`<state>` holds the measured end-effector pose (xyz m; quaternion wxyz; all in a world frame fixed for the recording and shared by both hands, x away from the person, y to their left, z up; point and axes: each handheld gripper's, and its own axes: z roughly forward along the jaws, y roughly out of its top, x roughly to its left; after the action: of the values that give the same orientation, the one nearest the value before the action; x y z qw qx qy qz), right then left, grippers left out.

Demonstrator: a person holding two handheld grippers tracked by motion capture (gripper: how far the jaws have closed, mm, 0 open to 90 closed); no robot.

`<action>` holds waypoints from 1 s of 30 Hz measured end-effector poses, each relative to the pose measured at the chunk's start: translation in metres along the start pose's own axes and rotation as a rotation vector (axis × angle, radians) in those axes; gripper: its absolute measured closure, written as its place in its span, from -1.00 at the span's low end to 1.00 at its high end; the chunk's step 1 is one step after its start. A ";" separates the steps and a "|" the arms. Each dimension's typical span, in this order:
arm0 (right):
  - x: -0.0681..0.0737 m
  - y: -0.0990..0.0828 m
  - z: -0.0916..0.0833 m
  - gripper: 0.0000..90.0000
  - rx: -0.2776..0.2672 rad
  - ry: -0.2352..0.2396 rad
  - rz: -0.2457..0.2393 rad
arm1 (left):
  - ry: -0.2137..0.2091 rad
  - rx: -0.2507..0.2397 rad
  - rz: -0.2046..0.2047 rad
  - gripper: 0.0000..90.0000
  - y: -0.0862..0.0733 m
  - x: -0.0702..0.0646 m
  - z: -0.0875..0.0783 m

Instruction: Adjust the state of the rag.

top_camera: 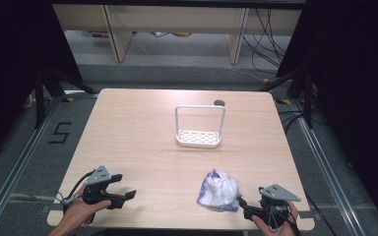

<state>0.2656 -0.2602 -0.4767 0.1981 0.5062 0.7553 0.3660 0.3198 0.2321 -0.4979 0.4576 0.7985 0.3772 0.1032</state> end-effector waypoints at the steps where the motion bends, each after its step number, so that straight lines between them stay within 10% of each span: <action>1: 0.000 0.001 0.001 -0.55 -0.018 -0.003 -0.016 | 0.001 -0.001 -0.002 -0.65 0.000 0.000 0.000; 14: 0.019 0.013 -0.003 -0.54 -0.017 0.054 -0.002 | 0.013 -0.011 -0.005 -0.65 0.000 0.000 0.001; 15: 0.016 0.015 -0.002 -0.54 -0.039 0.052 -0.066 | 0.013 -0.009 -0.006 -0.65 0.000 0.000 0.001; 30: 0.038 0.040 0.015 -0.52 0.005 0.092 -0.166 | 0.004 -0.005 0.000 -0.65 0.000 0.002 0.002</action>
<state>0.2846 -0.2113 -0.4538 0.1914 0.4251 0.8038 0.3695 0.3221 0.2318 -0.4991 0.4587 0.7974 0.3777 0.1057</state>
